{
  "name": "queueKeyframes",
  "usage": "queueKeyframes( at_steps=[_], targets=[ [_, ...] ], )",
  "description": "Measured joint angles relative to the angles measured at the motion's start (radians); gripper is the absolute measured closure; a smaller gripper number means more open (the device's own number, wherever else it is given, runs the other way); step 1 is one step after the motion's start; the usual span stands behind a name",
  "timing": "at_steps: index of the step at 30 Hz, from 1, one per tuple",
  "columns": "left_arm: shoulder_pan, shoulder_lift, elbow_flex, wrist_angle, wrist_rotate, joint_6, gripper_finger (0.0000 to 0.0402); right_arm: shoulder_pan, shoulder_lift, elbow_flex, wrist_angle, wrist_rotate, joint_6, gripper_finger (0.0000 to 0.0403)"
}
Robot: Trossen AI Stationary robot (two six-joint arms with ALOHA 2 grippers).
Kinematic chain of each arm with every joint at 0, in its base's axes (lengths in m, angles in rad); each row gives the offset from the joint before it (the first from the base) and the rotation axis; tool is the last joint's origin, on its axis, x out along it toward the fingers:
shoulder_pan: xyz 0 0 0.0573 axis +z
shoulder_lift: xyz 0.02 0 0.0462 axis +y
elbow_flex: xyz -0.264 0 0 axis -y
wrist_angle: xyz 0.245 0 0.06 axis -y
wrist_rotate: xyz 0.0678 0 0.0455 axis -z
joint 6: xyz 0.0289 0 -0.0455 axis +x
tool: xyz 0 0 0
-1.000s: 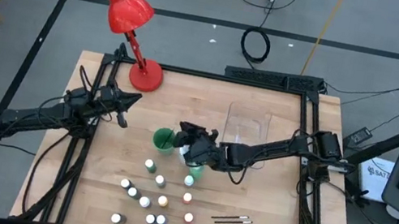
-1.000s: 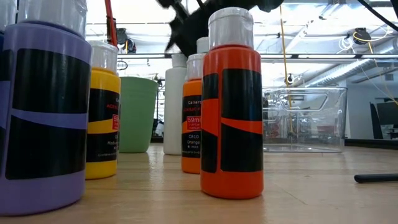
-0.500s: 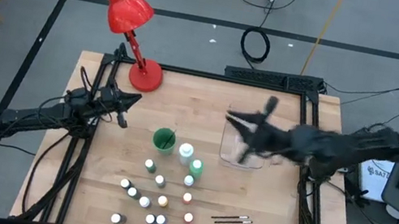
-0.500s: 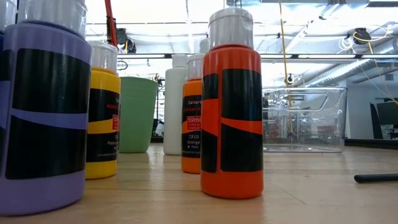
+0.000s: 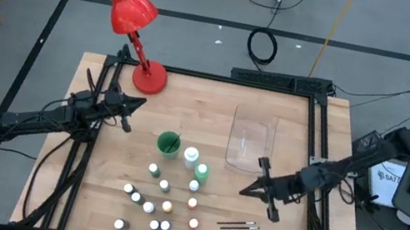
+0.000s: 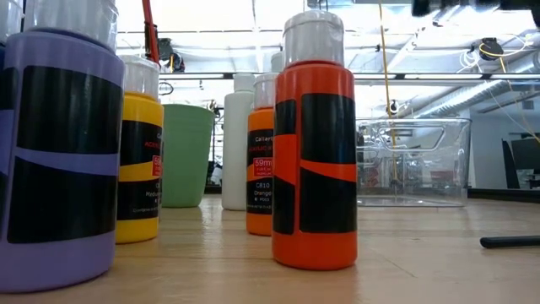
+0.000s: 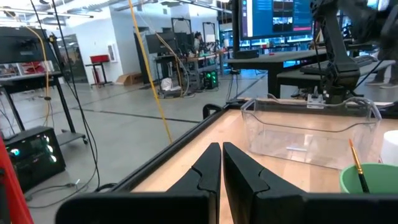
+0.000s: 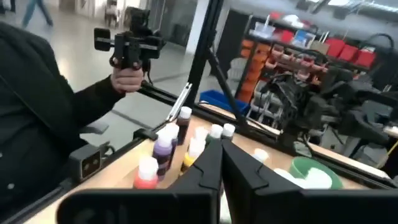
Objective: Pick & Place Paint Supplies
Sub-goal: Put the top gold paintbrush into the green cup
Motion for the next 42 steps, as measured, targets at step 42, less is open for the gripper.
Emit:
queueKeyframes(
  at_steps=[42],
  targets=[
    [0.000,0.000,0.000,-0.022,0.025,-0.061,0.0380,0.007,-0.002,-0.308,0.227,-0.014,-0.229,0.0399]
  ],
)
